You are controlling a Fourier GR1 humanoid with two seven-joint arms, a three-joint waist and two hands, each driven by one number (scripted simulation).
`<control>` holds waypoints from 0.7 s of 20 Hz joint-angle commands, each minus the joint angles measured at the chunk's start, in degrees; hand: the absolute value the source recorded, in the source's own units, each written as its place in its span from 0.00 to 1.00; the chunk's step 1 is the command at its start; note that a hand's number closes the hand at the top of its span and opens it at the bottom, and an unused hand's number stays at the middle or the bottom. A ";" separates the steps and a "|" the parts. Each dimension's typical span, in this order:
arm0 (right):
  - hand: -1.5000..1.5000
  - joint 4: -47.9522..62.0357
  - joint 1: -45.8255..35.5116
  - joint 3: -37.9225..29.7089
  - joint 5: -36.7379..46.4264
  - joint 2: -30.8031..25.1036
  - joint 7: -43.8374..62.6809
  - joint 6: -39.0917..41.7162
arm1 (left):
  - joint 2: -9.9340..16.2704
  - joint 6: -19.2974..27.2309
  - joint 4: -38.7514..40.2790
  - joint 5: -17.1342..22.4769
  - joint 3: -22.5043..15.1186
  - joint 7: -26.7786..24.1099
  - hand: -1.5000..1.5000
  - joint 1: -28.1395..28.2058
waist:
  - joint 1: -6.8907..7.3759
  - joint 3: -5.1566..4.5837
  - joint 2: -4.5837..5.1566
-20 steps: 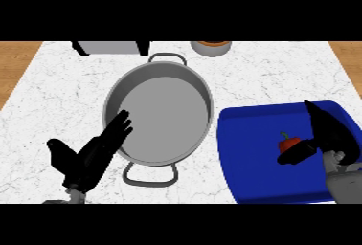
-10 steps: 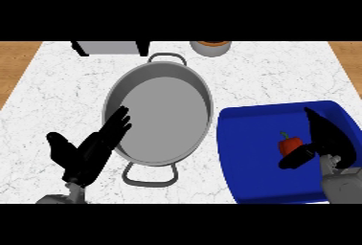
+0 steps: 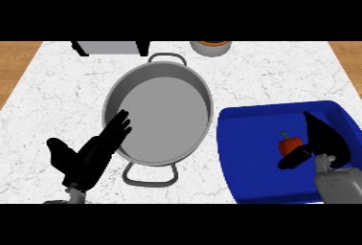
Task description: Pick the bell pepper from the tray and place it in the pot
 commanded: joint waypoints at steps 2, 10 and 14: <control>0.00 6.24 -1.65 -2.80 2.39 0.94 -2.65 0.96 | 0.86 -1.65 -2.02 0.22 2.79 2.44 0.50 -0.63 | 0.13 -0.01 0.02; 0.00 3.10 0.11 -5.10 4.65 3.29 -2.83 4.50 | -2.43 -2.52 -2.38 -1.31 3.08 4.19 0.50 -0.24 | -0.08 -0.02 -0.03; 1.00 13.53 -1.37 -7.32 5.87 4.74 -10.73 -2.81 | -1.23 -5.02 0.95 -1.42 5.11 0.57 0.50 0.22 | 0.08 -0.01 0.04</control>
